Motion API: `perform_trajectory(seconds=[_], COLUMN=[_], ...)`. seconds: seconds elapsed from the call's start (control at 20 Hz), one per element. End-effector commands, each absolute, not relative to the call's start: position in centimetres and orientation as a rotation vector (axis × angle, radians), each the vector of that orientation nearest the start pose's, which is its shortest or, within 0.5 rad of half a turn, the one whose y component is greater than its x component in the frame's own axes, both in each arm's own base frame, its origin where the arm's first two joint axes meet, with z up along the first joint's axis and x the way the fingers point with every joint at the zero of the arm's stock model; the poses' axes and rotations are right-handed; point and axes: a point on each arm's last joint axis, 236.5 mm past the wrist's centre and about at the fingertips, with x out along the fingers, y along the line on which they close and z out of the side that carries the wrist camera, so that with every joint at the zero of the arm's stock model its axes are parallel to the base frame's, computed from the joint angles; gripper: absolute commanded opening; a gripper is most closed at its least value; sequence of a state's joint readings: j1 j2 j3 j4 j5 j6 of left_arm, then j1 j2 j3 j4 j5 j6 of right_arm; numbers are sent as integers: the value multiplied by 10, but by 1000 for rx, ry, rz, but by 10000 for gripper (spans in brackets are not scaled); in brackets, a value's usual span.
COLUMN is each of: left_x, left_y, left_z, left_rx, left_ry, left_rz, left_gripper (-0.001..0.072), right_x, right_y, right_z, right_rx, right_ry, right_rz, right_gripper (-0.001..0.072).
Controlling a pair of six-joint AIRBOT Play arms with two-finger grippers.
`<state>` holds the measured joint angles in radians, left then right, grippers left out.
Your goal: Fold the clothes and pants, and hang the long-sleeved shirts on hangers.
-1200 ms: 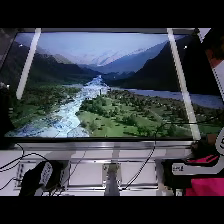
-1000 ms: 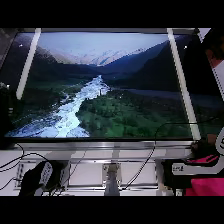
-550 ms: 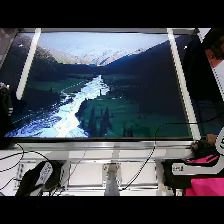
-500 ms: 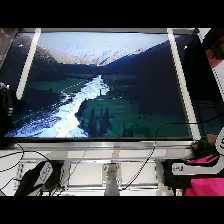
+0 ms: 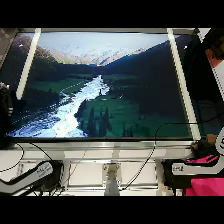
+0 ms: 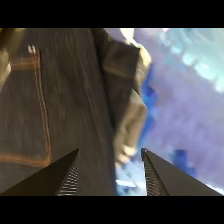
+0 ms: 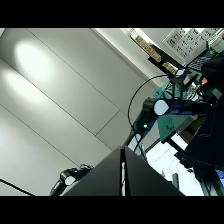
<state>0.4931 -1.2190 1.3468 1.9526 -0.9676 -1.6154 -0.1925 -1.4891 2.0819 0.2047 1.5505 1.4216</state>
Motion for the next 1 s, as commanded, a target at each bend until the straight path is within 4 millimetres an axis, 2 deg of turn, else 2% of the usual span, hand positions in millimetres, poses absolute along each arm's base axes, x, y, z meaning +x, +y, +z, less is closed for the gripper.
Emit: perform_trajectory(seconds=[0.0, 0.15, 0.4, 0.55, 0.65, 0.75, 0.95], left_x=[377, 372, 356, 367, 368, 368, 373], left_y=[311, 329, 348, 347, 349, 350, 352], left_z=[120, 101, 68, 55, 44, 34, 22], left_rx=[246, 332, 278, 238, 236, 233, 233], left_ry=[948, 1029, 1116, 1094, 1113, 1132, 1139], left_rz=[721, 750, 784, 773, 767, 762, 750], left_gripper=[433, 406, 409, 417, 420, 497, 496], right_x=[338, 338, 338, 338, 338, 337, 337], right_y=[170, 170, 170, 170, 170, 170, 170], right_z=[462, 462, 462, 462, 462, 462, 462], right_rx=[795, 795, 795, 795, 795, 794, 795], right_ry=[470, 470, 470, 470, 470, 470, 470], right_rz=[1457, 1457, 1457, 1457, 1457, 1457, 1457], right_gripper=[28, 28, 28, 28, 28, 28, 28])
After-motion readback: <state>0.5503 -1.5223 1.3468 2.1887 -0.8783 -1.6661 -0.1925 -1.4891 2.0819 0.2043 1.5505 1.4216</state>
